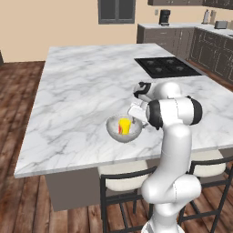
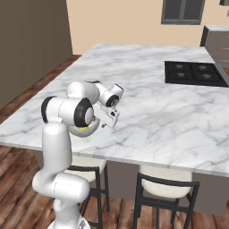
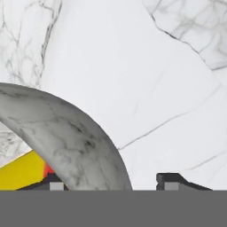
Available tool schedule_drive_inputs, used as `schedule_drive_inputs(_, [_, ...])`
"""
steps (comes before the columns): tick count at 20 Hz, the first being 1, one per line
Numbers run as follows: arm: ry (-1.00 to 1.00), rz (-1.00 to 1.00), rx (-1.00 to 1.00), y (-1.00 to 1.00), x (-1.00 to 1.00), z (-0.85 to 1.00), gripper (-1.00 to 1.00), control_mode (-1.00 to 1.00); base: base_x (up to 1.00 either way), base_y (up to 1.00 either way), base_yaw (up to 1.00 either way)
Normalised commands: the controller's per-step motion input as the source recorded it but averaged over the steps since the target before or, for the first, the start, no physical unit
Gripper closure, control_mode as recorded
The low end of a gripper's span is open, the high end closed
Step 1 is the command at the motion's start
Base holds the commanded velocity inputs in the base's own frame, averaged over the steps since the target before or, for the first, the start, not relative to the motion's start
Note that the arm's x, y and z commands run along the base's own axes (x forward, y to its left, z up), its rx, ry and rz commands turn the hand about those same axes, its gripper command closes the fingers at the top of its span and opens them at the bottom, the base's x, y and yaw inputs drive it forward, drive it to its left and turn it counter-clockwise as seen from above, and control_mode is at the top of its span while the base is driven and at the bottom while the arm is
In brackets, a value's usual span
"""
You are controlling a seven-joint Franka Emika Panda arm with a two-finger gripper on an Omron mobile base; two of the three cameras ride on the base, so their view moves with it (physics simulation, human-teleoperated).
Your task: Place the cup inside the bowl on the dining table and move the bowl to any counter.
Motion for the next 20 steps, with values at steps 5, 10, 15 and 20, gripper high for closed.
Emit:
schedule_drive_inputs(5, [0.03, 0.0, 0.0, 0.12, 0.0, 0.0, 1.0, -1.0, 0.0, 0.0, 0.0])
schedule_drive_inputs(10, [0.03, 0.0, 0.0, 0.08, 0.0, 0.0, 1.0, -1.0, 0.0, 0.0, 0.0])
schedule_drive_inputs(15, [0.04, 0.0, 0.0, 0.15, 0.0, 0.03, 1.0, -1.0, 0.0, 0.0, 0.0])
schedule_drive_inputs(20, [0.0, 0.0, 0.0, 0.0, -0.08, 0.13, 1.0, -1.0, 0.0, 0.0, 0.0])
